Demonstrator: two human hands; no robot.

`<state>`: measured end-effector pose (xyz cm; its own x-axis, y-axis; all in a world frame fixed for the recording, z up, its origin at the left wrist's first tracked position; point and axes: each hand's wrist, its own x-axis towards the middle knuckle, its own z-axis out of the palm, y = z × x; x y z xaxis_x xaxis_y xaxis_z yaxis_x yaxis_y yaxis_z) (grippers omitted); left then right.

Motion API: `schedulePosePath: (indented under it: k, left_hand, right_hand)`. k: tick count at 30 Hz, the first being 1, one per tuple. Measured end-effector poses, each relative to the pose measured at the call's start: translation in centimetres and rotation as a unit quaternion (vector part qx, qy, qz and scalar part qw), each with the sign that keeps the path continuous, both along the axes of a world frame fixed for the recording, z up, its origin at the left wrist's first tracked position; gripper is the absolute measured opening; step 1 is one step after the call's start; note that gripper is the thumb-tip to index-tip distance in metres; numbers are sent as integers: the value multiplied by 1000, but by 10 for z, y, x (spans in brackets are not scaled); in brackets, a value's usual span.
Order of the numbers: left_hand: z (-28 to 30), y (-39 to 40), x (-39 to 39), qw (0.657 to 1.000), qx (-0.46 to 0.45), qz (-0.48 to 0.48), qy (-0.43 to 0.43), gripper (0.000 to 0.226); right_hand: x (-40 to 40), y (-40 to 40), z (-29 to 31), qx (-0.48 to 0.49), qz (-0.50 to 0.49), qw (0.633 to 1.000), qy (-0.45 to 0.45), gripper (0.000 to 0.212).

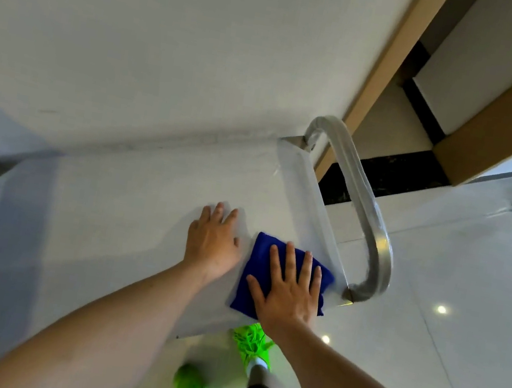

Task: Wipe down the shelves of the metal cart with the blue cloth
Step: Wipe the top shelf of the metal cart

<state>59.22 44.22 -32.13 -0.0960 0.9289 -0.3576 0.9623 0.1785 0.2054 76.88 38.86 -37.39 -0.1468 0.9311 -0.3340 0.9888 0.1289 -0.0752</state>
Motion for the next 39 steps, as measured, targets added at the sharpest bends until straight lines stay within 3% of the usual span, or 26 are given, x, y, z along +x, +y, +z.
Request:
schedulePosePath:
  k: [7, 15, 19, 23, 33, 39]
  left_hand:
    - [-11, 34, -5, 996, -25, 85, 26, 62]
    - [-40, 31, -16, 996, -11, 79, 50, 65]
    - [-53, 25, -11, 993, 35, 86, 66, 67]
    - [-59, 24, -13, 993, 27, 87, 78, 69]
    - [-35, 29, -30, 996, -51, 76, 13, 74]
    - [-4, -16, -26, 993, 24, 113, -6, 70]
  right_hand:
    - [-7, 74, 0, 19, 22, 999, 24, 80]
    - [-43, 192, -5, 56, 55, 996, 31, 81]
    - [-66, 224, -7, 65, 47, 996, 43, 82]
    - [-77, 242, -7, 64, 56, 995, 52, 81]
    - [-49, 166, -4, 39, 93, 994, 49, 84]
    - [-26, 66, 2, 9, 99, 994, 37, 91]
